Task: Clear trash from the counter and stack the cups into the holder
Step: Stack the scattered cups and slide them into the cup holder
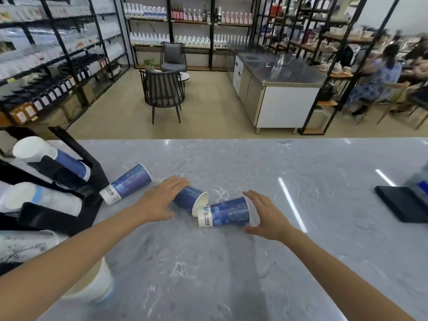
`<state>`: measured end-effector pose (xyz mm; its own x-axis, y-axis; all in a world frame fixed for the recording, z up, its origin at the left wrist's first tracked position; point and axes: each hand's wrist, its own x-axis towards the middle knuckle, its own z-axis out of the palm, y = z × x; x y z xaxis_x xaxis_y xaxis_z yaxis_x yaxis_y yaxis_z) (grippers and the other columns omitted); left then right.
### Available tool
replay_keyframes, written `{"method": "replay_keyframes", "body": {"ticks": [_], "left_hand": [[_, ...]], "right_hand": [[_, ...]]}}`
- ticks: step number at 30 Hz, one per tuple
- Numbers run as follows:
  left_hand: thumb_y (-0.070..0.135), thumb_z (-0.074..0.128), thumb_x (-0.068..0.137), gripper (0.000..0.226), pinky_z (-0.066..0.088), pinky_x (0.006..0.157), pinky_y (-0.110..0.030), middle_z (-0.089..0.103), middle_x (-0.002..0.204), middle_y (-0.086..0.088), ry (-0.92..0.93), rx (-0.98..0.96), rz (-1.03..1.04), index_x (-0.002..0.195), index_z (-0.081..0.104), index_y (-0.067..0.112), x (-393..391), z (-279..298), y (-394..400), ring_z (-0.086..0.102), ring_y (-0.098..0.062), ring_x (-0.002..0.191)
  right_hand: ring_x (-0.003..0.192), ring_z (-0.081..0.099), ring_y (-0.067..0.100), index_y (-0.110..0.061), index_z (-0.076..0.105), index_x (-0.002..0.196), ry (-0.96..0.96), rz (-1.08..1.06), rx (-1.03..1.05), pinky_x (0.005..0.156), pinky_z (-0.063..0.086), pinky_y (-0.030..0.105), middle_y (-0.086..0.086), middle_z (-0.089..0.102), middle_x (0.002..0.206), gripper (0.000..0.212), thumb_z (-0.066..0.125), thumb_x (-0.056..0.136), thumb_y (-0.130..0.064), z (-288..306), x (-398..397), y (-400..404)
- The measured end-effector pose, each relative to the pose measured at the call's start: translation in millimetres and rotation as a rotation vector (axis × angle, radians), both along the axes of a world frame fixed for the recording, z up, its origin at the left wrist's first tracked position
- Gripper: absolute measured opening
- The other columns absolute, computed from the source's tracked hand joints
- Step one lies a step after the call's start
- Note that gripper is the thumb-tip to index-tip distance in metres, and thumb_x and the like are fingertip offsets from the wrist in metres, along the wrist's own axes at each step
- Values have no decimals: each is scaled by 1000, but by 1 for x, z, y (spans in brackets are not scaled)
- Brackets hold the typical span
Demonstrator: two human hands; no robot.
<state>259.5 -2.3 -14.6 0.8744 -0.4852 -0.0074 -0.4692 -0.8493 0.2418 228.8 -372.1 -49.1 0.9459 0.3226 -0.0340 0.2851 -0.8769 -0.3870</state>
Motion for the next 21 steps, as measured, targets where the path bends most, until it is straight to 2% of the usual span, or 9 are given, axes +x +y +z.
{"method": "replay_keyframes", "body": {"ticks": [4,7,11,16,18,21], "left_hand": [[8,74,68,105,26,122,-40,21,165,1,4,79,-87,157,21,21,28,-13,-11,11,-24,154],[8,73,71,106,16,124,-36,15,167,3,10,162,-132,158,15,23,43,-24,-18,5,-23,155],[7,69,75,99,14,124,-39,17,166,6,29,195,-174,157,19,25,54,-38,-22,2,-20,155],[1,66,74,88,20,122,-36,36,159,6,14,112,-189,153,33,24,56,-46,-19,17,-22,153],[0,67,72,89,22,121,-34,40,156,6,-1,80,-184,151,36,26,53,-45,-18,25,-21,151],[4,72,68,90,35,115,-36,46,148,8,-52,37,-174,147,39,31,46,-39,-14,41,-18,139]], "right_hand": [[150,24,22,-33,13,158,37,65,-22,118,37,44,-5,16,167,116,87,69,-46,-13,18,-5],[146,30,22,-30,19,157,33,90,-3,115,41,45,-4,24,164,110,87,71,-39,-22,26,-3],[139,41,20,-29,28,152,-9,74,57,111,44,39,-3,38,156,94,84,76,-35,-31,31,1],[127,50,11,-34,33,144,-47,55,99,94,46,23,-11,45,145,87,83,72,-41,-35,26,-1],[118,54,8,-35,34,140,-64,30,134,89,53,26,-14,45,139,85,82,70,-45,-34,20,0],[106,56,3,-34,36,138,-94,-14,159,81,59,32,-17,41,135,84,81,69,-50,-33,10,1]]}}
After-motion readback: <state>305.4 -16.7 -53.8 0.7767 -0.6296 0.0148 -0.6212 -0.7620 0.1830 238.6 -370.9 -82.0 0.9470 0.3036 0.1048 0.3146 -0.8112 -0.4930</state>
